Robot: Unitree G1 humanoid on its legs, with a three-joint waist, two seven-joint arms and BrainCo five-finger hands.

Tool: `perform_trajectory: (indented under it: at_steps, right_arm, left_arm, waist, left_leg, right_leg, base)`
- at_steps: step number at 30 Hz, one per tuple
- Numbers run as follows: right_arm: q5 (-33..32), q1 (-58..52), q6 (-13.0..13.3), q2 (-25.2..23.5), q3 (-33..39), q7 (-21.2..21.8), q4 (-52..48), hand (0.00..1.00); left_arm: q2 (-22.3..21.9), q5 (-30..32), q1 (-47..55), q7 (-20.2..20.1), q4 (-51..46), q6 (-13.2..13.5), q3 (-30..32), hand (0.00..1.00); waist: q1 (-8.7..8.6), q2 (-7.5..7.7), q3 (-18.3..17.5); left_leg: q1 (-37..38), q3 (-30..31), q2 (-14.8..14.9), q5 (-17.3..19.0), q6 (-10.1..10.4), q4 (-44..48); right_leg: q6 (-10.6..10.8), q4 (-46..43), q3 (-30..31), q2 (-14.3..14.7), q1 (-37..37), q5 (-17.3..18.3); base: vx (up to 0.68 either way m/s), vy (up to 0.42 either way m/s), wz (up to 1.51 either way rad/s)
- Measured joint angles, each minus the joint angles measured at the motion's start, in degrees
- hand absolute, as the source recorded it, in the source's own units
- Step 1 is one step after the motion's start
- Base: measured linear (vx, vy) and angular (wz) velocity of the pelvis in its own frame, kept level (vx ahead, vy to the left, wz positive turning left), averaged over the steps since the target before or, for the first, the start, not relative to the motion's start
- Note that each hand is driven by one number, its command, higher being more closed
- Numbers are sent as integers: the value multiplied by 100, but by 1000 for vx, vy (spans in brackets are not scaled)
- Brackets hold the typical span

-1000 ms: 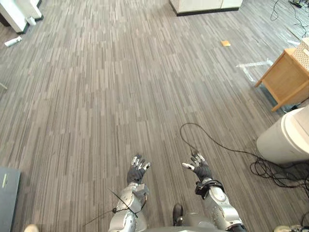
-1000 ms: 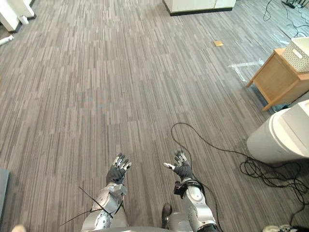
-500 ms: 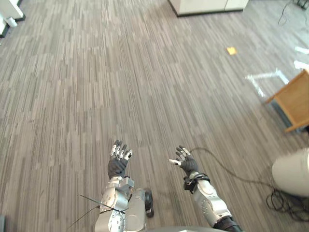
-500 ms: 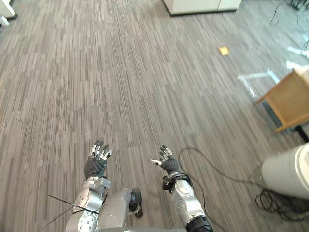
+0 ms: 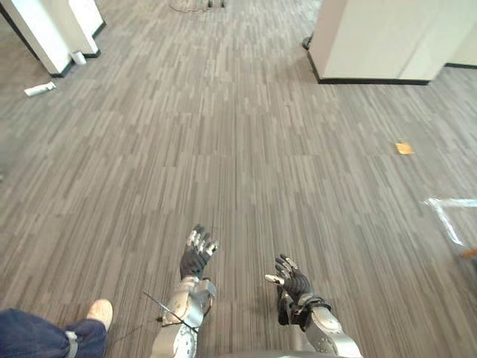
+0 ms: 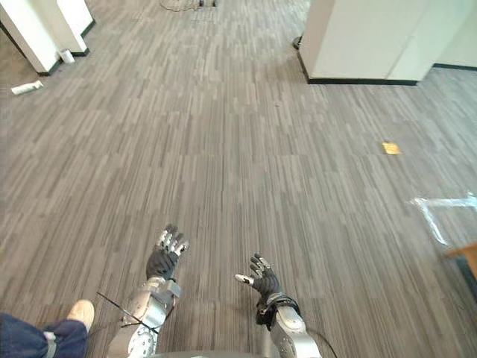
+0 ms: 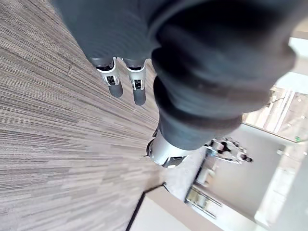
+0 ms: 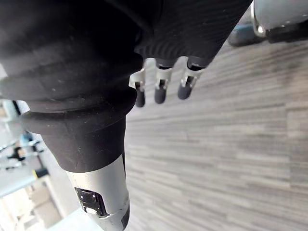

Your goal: Organize washtable

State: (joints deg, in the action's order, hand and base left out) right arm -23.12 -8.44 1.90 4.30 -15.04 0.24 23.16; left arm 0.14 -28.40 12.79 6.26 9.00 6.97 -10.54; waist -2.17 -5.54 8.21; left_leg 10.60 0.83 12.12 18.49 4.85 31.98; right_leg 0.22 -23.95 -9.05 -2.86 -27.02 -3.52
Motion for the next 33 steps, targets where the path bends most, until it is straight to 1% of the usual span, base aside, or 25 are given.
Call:
perform_trajectory:
  at_steps: [1, 2, 3, 5, 6, 8, 10, 11, 12, 13, 14, 15, 16, 17, 19, 21, 22, 23, 24, 25, 26, 28, 30, 31, 33]
  right_arm:
    - [-39, 41, -3, 115, -25, 3, -1, 0]
    - [-128, 42, -1, 159, -70, -3, -1, 0]
    - [-247, 49, 1, 205, 10, -68, 3, 0]
    - [-346, 80, 32, 157, 103, -206, -54, 0]
    - [-350, 79, 44, 157, 109, -266, -123, 0]
    - [-457, 128, 154, 174, 124, -299, -377, 0]
    - [-503, 173, 193, 181, 164, -285, -431, 0]
    - [-522, 156, 177, 192, 165, -288, -429, 0]
    - [-525, 152, 163, 195, 164, -288, -429, 0]
    - [-519, 161, 160, 193, 159, -280, -430, 0]
    - [-478, 165, 154, 176, 158, -279, -392, 0]
    - [-430, 167, 134, 157, 142, -276, -365, 0]
    - [-376, 168, 88, 137, 95, -263, -357, 0]
    - [-526, 238, 20, 41, 60, -238, -238, 0]
    - [-890, 257, -27, -94, 52, -235, -152, 0]
    - [-1205, 250, -46, -204, 51, -225, -140, 0]
    - [-1304, 231, -47, -272, 49, -211, -133, 0]
    - [-1338, 222, -46, -303, 46, -198, -100, 0]
    - [-1336, 309, -45, -350, -68, -140, -17, 0]
    - [-1328, 341, -45, -385, -146, -112, 8, 0]
    - [-1304, 280, -45, -419, -157, -113, 13, 0]
    - [-1221, 80, -42, -443, -165, -112, 10, 0]
    - [-1217, -32, -28, -425, -123, -113, 6, 0]
    - [-1218, -106, -25, -387, -49, -117, 6, 0]
    - [-1239, -114, -23, -317, 27, -112, 12, 0]
  left_arm:
    - [-103, -2, -2, -1, 64, -4, 5, 0]
    - [-162, -9, 2, 1, 133, -17, 23, 0]
    - [-226, -80, -106, -5, 278, -62, -47, 0]
    - [-212, -294, -145, 17, 284, -117, -31, 0]
    - [-208, -359, -140, 27, 278, -117, -10, 0]
    - [-210, -471, -122, 27, 269, -118, 72, 0]
    - [-233, -470, -61, 18, 265, -136, 171, 0]
    - [-238, -469, -4, 20, 256, -140, 230, 0]
    - [-240, -475, 25, 24, 248, -143, 264, 0]
    - [-284, -487, 152, 31, 120, -148, 388, 0]
    - [-327, -589, 249, 44, -33, -144, 527, 0]
    - [-324, -640, 255, 46, -57, -144, 589, 0]
    - [-338, -741, 242, 60, -71, -141, 696, 0]
    - [-296, -745, 317, 93, -108, -142, 817, 0]
    - [-200, -739, 377, 142, -219, -150, 840, 0]
    - [-66, -691, 392, 142, -226, -177, 816, 0]
    - [46, -684, 368, 139, -245, -177, 787, 0]
    - [69, -674, 364, 138, -287, -176, 760, 0]
    - [206, -584, 315, 143, -296, -171, 778, 0]
    - [292, -513, 310, 146, -295, -178, 771, 0]
    - [306, -467, 303, 157, -300, -174, 769, 0]
    - [342, -463, 264, 163, -420, -149, 673, 0]
    - [364, -460, 151, 153, -426, -145, 527, 0]
    - [343, -460, 24, 155, -418, -144, 367, 0]
    - [318, -459, -100, 118, -394, -136, 225, 0]
  waist:
    - [35, -205, 6]
    - [112, -288, 13]
    - [190, -368, 49]
    - [313, -178, 234]
    - [332, -114, 255]
    - [449, 86, 303]
    - [478, 46, 331]
    - [477, 47, 337]
    - [487, 56, 339]
    - [528, 52, 333]
    - [662, 53, 315]
    - [770, 119, 294]
    - [792, 251, 226]
    - [792, 516, 195]
    - [867, 756, 111]
    - [902, 828, 104]
    - [843, 870, 95]
    - [832, 876, 99]
    - [768, 881, 101]
    - [718, 861, 113]
    - [683, 762, 137]
    - [531, 749, 120]
    - [373, 753, 115]
    - [230, 725, 126]
    - [128, 614, 141]
  left_leg:
    - [-581, 41, 257, -1213, -59, 1309]
    - [-829, 50, 446, -1652, -13, 1963]
    - [-1338, 1, 778, -1493, -217, 3290]
    - [-2018, -216, 854, -1062, -766, 4432]
    - [-2183, -311, 819, -973, -746, 4443]
    - [-2879, -764, 685, -675, -475, 3705]
    - [-3298, -1187, 644, -600, -303, 2042]
    - [-3380, -1320, 411, -669, -196, 784]
    - [-3388, -1356, 284, -772, -41, 210]
    - [-3365, -1362, 83, -1108, 264, -1129]
    - [-3368, -1362, 54, -1703, 242, -1548]
    - [-3386, -1429, -42, -1967, 101, -1427]
    - [-3412, -1466, -215, -2249, -351, -1273]
    - [-3427, -1633, -390, -2155, -744, -1006]
    - [-3372, -1844, -508, -1639, -838, -587]
    - [-2967, -1867, -636, -1088, -900, -381]
    - [-2588, -1829, -750, -775, -934, -451]
    - [-2398, -1812, -777, -617, -927, -477]
    - [-2041, -1802, -852, -359, -967, -555]
    - [-1597, -1785, -893, -196, -956, -763]
    - [-1238, -1741, -894, -153, -919, -977]
    - [-542, -1612, -921, -112, -844, -1577]
    - [-243, -1439, -915, -79, -704, -1831]
    - [71, -1290, -870, 45, -580, -2017]
    - [318, -1171, -690, 205, -453, -2104]
  right_leg:
    - [-114, -87, -105, 191, 301, 386]
    - [-194, 10, -147, 311, 567, 513]
    - [-317, 286, -192, 536, 1189, 673]
    - [-438, 894, -145, 665, 2337, 752]
    - [-446, 1049, -114, 647, 2578, 758]
    - [-392, 1541, 0, 504, 3198, 898]
    - [-223, 1835, -6, 401, 3609, 1182]
    - [-126, 1833, -32, 268, 3791, 1397]
    - [-75, 1834, -46, 199, 3886, 1496]
    - [64, 1888, -44, 111, 4073, 1692]
    - [175, 1998, -24, 43, 4245, 1828]
    - [216, 2020, -3, -35, 4313, 1871]
    - [272, 1952, 5, -248, 4394, 1902]
    - [300, 1602, 51, -537, 4297, 1888]
    - [395, 553, 306, -795, 3917, 1713]
    - [361, -849, 558, -929, 3522, 1047]
    - [477, -1786, 752, -988, 3221, 204]
    - [530, -2319, 812, -1025, 3017, -30]
    - [338, -3403, 773, -1164, 2497, 322]
    - [-33, -4044, 536, -1256, 2064, 774]
    - [-210, -4163, 253, -1291, 1794, 1061]
    - [-97, -3794, -260, -1203, 1156, 1522]
    - [53, -3009, -427, -1006, 746, 1636]
    - [178, -1842, -412, -701, 436, 1609]
    - [254, 70, -249, -295, 348, 1073]
  base:
    - [791, -318, -1]
    - [795, -280, -5]
    - [622, -214, -7]
    - [755, -269, -6]
    - [759, -239, -17]
    - [532, -112, -27]
    - [616, 20, -11]
    - [569, 123, 11]
    - [578, 180, 11]
    - [578, 208, -8]
    - [576, 222, -19]
    - [602, 245, -13]
    - [667, 257, 8]
    - [688, 256, 13]
    - [809, 312, -4]
    - [580, 241, 8]
    - [465, 171, 19]
    - [667, 218, 16]
    - [619, 144, 1]
    - [504, 92, 2]
    - [507, 61, 14]
    - [537, 15, 35]
    - [541, -81, 56]
    - [714, -185, 69]
    - [682, -213, 64]
